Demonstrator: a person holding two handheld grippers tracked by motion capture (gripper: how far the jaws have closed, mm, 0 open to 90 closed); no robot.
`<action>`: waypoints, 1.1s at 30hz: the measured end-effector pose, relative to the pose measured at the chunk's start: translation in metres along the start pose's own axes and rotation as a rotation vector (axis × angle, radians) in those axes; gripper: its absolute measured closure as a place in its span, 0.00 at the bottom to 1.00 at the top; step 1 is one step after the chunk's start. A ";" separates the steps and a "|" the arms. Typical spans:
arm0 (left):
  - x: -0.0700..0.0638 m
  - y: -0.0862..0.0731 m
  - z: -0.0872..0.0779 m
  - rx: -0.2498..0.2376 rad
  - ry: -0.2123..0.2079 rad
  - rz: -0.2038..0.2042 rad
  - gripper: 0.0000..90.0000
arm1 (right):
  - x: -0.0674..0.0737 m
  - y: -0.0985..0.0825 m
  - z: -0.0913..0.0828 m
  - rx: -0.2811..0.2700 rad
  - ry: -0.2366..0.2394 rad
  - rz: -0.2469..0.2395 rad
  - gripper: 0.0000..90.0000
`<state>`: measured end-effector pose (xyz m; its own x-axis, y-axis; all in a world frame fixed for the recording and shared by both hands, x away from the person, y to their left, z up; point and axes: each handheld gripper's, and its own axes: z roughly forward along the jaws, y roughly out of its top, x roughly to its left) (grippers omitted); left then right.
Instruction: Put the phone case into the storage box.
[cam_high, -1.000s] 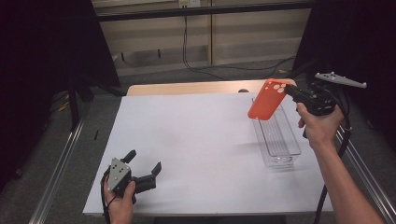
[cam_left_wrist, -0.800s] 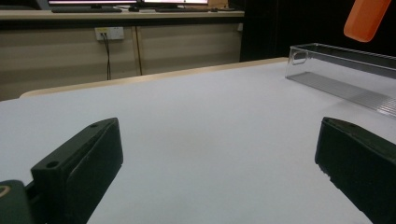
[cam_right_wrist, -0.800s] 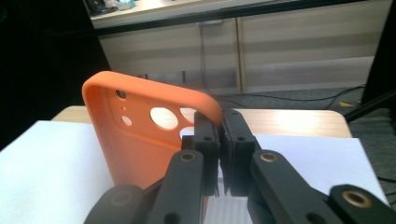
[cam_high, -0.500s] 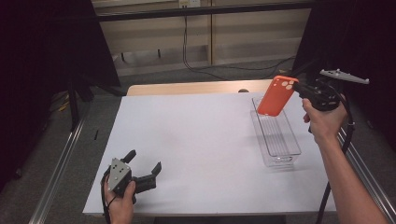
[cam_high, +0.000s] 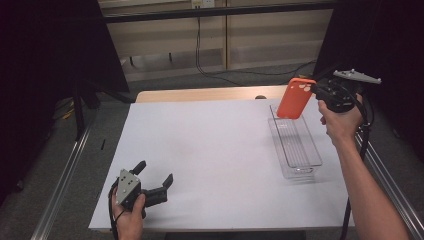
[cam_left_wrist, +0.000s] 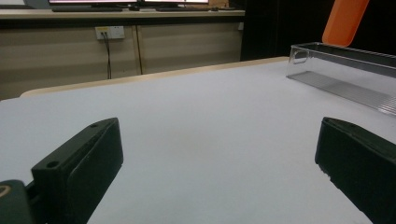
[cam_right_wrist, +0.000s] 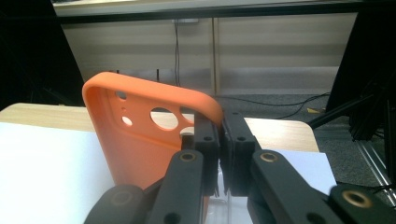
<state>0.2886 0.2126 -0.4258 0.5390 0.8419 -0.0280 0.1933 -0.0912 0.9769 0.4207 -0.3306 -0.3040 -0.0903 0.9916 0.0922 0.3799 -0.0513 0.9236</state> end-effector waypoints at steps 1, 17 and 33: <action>0.000 0.000 0.000 0.001 -0.002 0.002 0.01 | 0.000 -0.001 0.002 0.001 -0.001 -0.003 0.95; 0.001 -0.001 0.003 0.016 -0.009 0.009 0.01 | -0.007 -0.015 0.042 0.051 -0.019 -0.033 0.95; -0.003 -0.002 0.003 0.029 -0.029 0.008 0.01 | -0.006 -0.025 0.063 0.061 -0.060 -0.059 0.95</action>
<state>0.2890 0.2082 -0.4282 0.5642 0.8252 -0.0269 0.2120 -0.1133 0.9707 0.4697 -0.3275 -0.3510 -0.0592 0.9981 0.0138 0.4306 0.0130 0.9024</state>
